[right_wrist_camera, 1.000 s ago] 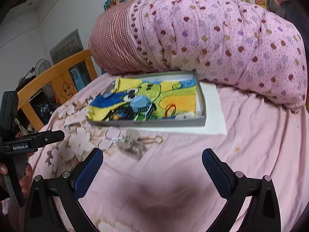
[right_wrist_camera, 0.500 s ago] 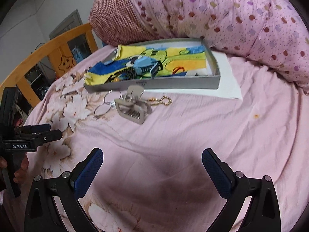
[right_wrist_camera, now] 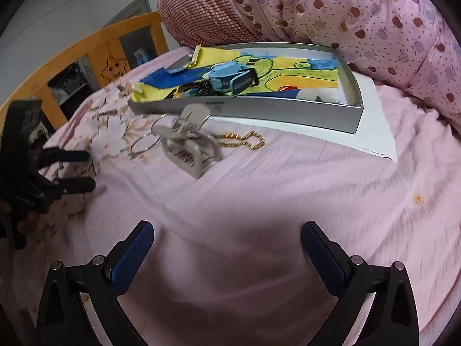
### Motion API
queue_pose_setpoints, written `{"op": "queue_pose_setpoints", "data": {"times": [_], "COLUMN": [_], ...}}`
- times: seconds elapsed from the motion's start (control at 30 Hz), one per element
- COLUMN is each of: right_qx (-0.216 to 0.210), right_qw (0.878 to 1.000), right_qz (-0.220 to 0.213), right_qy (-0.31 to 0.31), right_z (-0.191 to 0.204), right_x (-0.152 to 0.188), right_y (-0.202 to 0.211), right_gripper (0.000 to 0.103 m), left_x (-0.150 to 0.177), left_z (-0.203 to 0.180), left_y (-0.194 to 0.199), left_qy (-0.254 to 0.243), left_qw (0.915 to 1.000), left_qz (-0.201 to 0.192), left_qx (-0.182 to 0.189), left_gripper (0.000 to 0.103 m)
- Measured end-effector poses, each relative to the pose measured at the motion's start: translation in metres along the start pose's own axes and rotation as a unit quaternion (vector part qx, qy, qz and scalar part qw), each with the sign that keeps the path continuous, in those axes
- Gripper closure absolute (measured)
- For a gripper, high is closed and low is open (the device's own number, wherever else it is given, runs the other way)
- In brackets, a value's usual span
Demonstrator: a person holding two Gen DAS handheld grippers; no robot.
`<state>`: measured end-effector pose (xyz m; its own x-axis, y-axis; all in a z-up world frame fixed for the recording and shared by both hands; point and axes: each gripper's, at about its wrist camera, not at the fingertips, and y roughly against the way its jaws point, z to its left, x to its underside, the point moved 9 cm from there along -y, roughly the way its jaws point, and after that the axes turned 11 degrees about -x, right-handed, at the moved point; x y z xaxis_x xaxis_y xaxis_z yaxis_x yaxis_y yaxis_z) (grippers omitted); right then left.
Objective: Organize jewelry
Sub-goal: 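Pull both open tools back from the tray toward the remaining jewelry, then grasp the linked silver rings with the left tool while the right tool grasps the beige claw clip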
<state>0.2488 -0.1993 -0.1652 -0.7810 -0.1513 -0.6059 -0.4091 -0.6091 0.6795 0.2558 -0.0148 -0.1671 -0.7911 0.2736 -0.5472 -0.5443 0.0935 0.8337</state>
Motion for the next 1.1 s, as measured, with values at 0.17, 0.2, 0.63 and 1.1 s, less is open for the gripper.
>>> {"op": "queue_pose_setpoints", "data": {"times": [0.17,0.2,0.63,1.1], "right_qx": [-0.004,-0.007,-0.057,-0.093], "right_qw": [1.0,1.0,0.998,0.996], "right_qz": [-0.019,-0.022,-0.013,-0.007], "right_qy": [-0.014,-0.014,0.014,0.002], "right_z": [-0.008,-0.008,0.009,0.008], "right_x": [-0.011,-0.014,-0.035,-0.051], "right_y": [0.003,0.003,-0.023,-0.044], "right_gripper": [0.0,0.001,0.043,0.055], "left_x": [-0.014,-0.017,-0.039,-0.051], "left_z": [0.001,0.0,-0.011,-0.007], "left_y": [-0.01,-0.012,-0.019,-0.036], "left_qy": [0.02,0.023,0.034,0.041], "left_qw": [0.9997,0.9996,0.9979,0.9984], "left_qz": [-0.005,-0.007,-0.017,-0.001], "left_qx": [0.013,0.018,0.053,0.04], "left_gripper": [0.01,0.014,0.052,0.086]}}
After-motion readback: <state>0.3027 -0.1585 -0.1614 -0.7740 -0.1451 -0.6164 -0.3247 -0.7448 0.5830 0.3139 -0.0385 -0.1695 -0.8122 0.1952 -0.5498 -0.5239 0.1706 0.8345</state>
